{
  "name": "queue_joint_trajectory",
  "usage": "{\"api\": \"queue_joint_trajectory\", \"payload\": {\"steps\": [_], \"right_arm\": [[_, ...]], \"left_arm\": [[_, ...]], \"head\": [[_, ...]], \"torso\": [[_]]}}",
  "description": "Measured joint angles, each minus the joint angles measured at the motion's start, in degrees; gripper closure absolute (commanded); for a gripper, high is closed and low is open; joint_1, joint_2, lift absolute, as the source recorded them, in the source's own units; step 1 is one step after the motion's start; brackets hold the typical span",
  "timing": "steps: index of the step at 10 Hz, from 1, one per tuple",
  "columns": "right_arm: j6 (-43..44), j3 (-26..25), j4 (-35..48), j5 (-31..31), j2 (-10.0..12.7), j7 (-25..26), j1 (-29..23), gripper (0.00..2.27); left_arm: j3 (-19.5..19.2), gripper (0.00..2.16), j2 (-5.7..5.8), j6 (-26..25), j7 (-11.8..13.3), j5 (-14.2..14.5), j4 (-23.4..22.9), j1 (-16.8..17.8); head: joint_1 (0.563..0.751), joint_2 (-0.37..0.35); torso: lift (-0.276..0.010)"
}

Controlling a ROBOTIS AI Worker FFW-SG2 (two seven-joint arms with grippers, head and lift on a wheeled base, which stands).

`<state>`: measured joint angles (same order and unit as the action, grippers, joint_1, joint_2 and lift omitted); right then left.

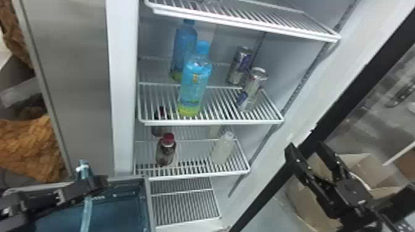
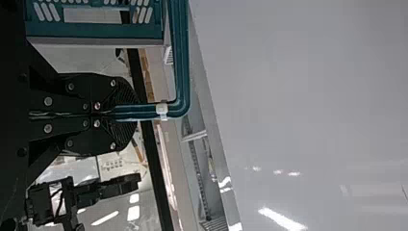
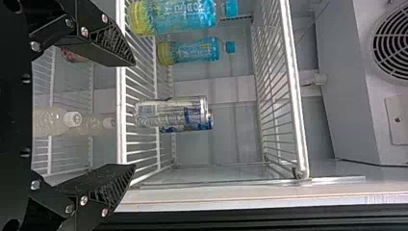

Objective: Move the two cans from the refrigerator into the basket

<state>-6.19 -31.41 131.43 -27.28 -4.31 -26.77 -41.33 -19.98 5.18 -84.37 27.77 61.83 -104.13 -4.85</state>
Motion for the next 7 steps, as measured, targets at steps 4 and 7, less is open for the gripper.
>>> {"api": "queue_joint_trajectory", "payload": {"steps": [4,7], "right_arm": [[-0.18,1.95,-2.14,1.8,-0.08,3.08,4.56,0.31],[-1.36,3.83,-7.13,4.02,-1.03,3.41,11.09,0.31]], "left_arm": [[0.22,1.2,0.0,0.0,0.0,0.03,0.0,0.06],[0.42,1.2,0.0,0.0,0.0,0.09,0.0,0.14]], "head": [[0.695,-0.35],[0.695,-0.35]], "torso": [[-0.035],[-0.035]]}}
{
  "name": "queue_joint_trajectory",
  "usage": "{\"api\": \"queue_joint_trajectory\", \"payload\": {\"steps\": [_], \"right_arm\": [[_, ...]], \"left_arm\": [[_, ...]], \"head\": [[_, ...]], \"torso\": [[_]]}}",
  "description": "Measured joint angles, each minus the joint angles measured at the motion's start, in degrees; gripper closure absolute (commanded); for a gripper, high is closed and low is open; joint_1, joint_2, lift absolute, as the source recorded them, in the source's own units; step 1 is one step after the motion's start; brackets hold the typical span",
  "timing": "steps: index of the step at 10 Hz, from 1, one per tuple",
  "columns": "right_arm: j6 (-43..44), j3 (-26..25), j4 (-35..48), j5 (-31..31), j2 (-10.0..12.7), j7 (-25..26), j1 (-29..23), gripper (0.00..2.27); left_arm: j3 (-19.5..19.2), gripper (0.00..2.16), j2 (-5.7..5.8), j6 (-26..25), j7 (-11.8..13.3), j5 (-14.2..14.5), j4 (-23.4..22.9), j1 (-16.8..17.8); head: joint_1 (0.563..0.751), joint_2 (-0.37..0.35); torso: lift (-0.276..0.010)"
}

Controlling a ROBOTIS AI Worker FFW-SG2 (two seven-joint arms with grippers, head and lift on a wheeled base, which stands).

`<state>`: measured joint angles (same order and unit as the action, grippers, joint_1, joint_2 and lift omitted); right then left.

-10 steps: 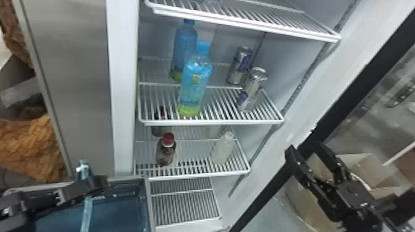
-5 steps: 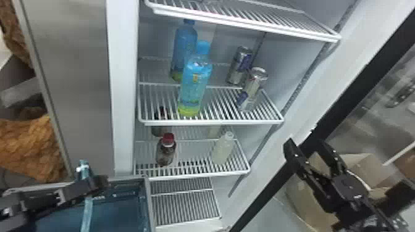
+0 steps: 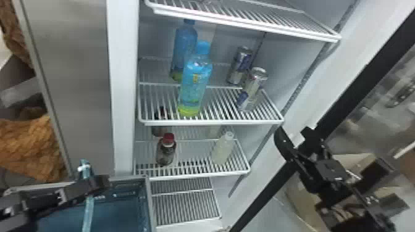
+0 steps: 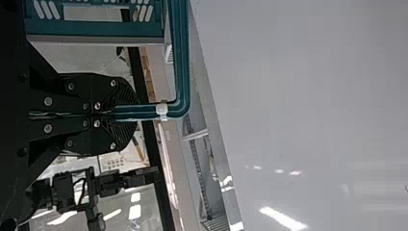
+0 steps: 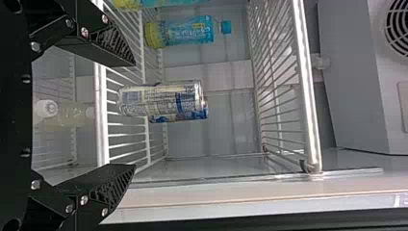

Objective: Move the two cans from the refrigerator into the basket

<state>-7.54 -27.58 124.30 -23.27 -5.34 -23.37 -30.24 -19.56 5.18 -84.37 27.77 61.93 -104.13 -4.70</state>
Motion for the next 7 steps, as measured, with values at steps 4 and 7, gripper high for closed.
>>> {"api": "queue_joint_trajectory", "payload": {"steps": [4,7], "right_arm": [[-1.03,3.68,-5.39,0.32,-1.7,1.69,7.08,0.32],[-1.66,6.38,-9.83,1.64,-2.59,3.24,12.75,0.31]], "left_arm": [[0.14,1.2,0.0,0.0,0.0,0.09,0.0,0.07],[0.32,1.2,0.0,0.13,-0.05,0.49,0.0,0.19]], "head": [[0.695,-0.35],[0.695,-0.341]], "torso": [[-0.035],[-0.035]]}}
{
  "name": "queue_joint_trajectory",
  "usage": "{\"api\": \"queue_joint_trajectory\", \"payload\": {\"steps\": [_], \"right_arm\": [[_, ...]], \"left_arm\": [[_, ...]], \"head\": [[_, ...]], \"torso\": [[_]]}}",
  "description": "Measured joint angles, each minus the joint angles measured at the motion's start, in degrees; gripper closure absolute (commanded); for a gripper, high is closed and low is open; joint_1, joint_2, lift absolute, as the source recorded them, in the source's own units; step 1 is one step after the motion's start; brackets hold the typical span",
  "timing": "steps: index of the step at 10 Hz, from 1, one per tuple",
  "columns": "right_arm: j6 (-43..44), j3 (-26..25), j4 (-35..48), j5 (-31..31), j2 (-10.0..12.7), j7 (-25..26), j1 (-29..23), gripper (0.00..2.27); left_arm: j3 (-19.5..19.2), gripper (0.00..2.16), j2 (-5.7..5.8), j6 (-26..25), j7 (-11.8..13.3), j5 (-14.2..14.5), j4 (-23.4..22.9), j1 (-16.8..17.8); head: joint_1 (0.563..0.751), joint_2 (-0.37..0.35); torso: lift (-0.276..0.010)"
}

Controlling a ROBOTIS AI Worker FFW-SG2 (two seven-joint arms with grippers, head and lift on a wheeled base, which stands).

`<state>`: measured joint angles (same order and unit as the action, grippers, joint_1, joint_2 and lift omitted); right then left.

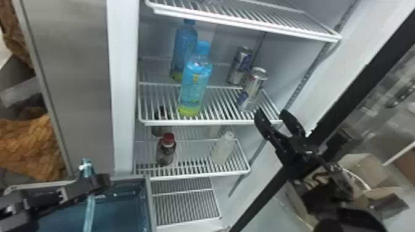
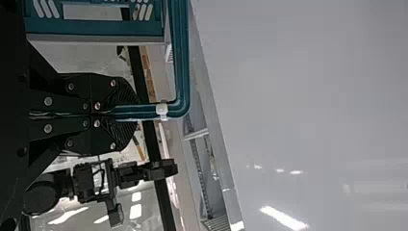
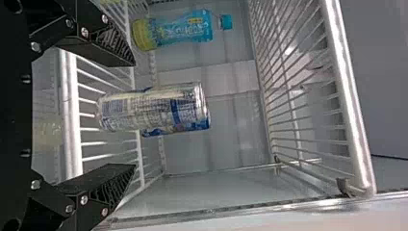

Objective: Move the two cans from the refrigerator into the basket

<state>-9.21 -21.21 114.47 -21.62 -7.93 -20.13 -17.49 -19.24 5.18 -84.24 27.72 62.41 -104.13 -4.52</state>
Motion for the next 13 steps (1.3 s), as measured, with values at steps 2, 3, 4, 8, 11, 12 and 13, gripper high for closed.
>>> {"api": "queue_joint_trajectory", "payload": {"steps": [2,3,4,8,11,12,13], "right_arm": [[-0.07,0.45,-3.05,1.41,-0.15,0.78,3.81,0.31],[-0.09,0.82,-4.37,1.85,-0.2,1.16,5.26,0.31],[-0.17,1.54,-6.48,2.08,-0.48,1.26,7.18,0.31],[-0.36,4.07,-13.03,2.29,-1.51,1.54,12.54,0.31],[-0.51,5.36,-15.74,2.89,-1.91,1.59,15.66,0.31],[-0.77,5.59,-16.36,3.4,-1.95,1.59,16.72,0.32],[-1.23,5.82,-17.21,4.04,-1.97,1.59,17.96,0.32]], "left_arm": [[0.05,1.2,0.0,0.11,-0.04,0.18,0.0,0.02],[0.06,1.2,0.0,0.15,-0.04,0.26,0.0,0.02],[0.12,1.2,0.0,0.23,-0.08,0.31,0.0,0.02],[0.39,1.2,0.0,0.43,-0.3,0.54,0.0,0.02],[0.39,1.2,-0.01,0.47,-0.41,0.66,0.0,0.02],[0.42,1.2,-0.02,0.54,-0.47,0.69,0.0,0.02],[0.48,1.2,-0.05,0.57,-0.53,0.8,0.0,0.02]], "head": [[0.695,-0.341],[0.695,-0.34],[0.695,-0.336],[0.695,-0.317],[0.695,-0.304],[0.695,-0.301],[0.695,-0.299]], "torso": [[-0.035],[-0.035],[-0.035],[-0.035],[-0.035],[-0.035],[-0.035]]}}
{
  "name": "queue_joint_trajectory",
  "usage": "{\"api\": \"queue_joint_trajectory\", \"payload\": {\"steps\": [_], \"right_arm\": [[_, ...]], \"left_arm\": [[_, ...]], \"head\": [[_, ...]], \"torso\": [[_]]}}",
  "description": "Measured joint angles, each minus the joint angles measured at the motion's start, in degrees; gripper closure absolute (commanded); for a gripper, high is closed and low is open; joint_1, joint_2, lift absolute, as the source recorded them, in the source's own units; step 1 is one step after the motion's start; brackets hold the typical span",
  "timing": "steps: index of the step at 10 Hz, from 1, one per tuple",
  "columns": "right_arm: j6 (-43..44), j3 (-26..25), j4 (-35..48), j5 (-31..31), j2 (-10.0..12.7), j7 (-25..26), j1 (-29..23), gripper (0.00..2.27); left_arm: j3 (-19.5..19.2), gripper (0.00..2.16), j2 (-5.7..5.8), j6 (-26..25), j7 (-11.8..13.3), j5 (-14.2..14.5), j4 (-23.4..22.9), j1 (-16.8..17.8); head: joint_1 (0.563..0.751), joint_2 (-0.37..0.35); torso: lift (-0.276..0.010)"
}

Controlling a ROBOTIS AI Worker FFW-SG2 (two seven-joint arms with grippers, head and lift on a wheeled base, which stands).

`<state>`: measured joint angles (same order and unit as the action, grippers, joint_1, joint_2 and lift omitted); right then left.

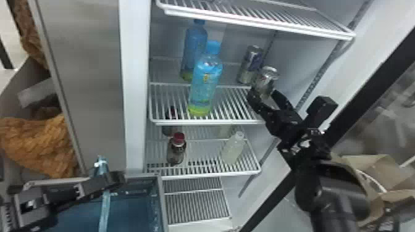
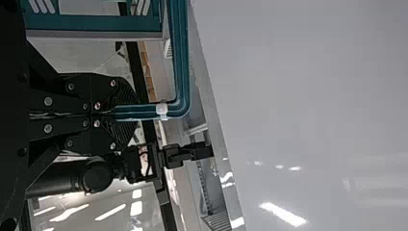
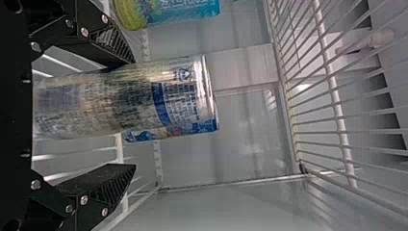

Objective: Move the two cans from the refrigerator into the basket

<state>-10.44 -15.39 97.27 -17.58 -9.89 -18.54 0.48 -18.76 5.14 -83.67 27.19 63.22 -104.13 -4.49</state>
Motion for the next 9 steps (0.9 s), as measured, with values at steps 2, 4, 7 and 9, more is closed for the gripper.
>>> {"api": "queue_joint_trajectory", "payload": {"steps": [2,4,7,9], "right_arm": [[-1.45,0.19,-0.91,0.72,-0.04,-0.01,1.58,0.59],[-3.61,0.75,-1.17,0.76,-0.55,-0.09,2.33,1.01],[-4.4,2.71,-1.03,0.81,-1.72,-0.09,2.66,1.26],[-4.06,2.52,1.17,0.89,-1.76,-0.09,1.28,1.26]], "left_arm": [[0.02,1.2,-0.01,0.01,-0.04,0.09,0.0,0.0],[0.02,1.2,-0.04,0.08,-0.11,0.19,0.0,0.0],[0.07,1.2,-0.04,0.16,-0.12,0.2,0.0,0.0],[0.11,1.2,-0.03,0.27,-0.12,0.2,0.0,0.0]], "head": [[0.695,-0.296],[0.695,-0.291],[0.695,-0.274],[0.695,-0.274]], "torso": [[-0.035],[-0.035],[-0.035],[-0.035]]}}
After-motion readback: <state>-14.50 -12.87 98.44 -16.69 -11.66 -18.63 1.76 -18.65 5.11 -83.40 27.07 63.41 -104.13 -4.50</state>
